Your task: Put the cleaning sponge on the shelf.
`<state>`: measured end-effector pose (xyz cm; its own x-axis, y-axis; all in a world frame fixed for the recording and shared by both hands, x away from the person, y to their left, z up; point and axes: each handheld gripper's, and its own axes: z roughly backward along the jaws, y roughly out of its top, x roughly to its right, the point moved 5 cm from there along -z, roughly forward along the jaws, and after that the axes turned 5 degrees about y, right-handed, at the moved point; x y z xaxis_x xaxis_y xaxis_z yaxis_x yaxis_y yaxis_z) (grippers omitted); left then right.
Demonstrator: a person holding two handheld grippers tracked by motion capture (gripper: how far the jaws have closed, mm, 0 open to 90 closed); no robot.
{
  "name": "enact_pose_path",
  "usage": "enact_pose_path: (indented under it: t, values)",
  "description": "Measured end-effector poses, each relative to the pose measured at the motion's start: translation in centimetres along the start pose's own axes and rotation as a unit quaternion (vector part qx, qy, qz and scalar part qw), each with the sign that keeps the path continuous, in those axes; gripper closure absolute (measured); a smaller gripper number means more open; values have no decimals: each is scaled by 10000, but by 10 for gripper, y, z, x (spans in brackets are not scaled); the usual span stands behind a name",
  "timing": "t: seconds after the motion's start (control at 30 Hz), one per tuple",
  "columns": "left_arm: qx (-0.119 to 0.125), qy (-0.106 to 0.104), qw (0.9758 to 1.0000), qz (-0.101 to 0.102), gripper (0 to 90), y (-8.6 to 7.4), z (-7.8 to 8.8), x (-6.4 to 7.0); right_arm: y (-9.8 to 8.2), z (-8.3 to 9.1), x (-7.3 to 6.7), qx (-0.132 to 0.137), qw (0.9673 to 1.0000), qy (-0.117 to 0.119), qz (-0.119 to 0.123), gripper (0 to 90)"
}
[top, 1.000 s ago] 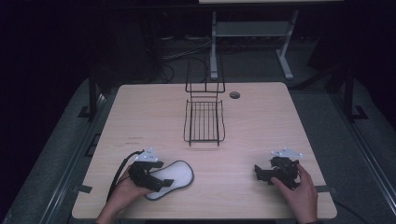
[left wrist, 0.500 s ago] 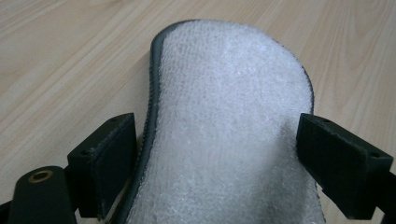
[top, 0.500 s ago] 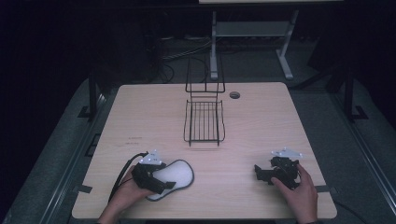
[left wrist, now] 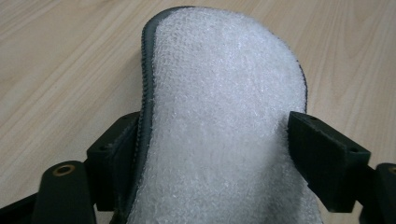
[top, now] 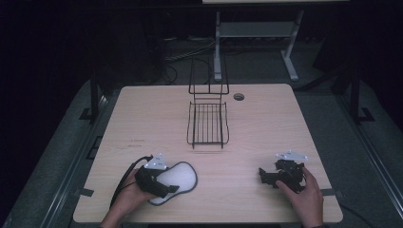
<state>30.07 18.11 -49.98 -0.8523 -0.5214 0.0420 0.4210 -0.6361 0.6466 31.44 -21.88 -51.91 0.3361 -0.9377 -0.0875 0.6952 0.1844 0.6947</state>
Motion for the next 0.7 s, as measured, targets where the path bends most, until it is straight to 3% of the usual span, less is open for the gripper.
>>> enact_pose_path:
  t: [0.13,0.23,0.43,0.7]
  values:
    - [22,-137,9999,92,259,0,4,-2,0,0,0,1,10000,1,1,0]
    - [53,-145,9999,39,287,0,7,-2,0,0,0,1,10000,0,0,0]
    - [297,-307,9990,90,456,3,17,-3,0,0,0,1,10000,0,1,0]
    - [468,-436,9978,142,531,6,24,-4,0,0,0,0,10000,3,5,0]
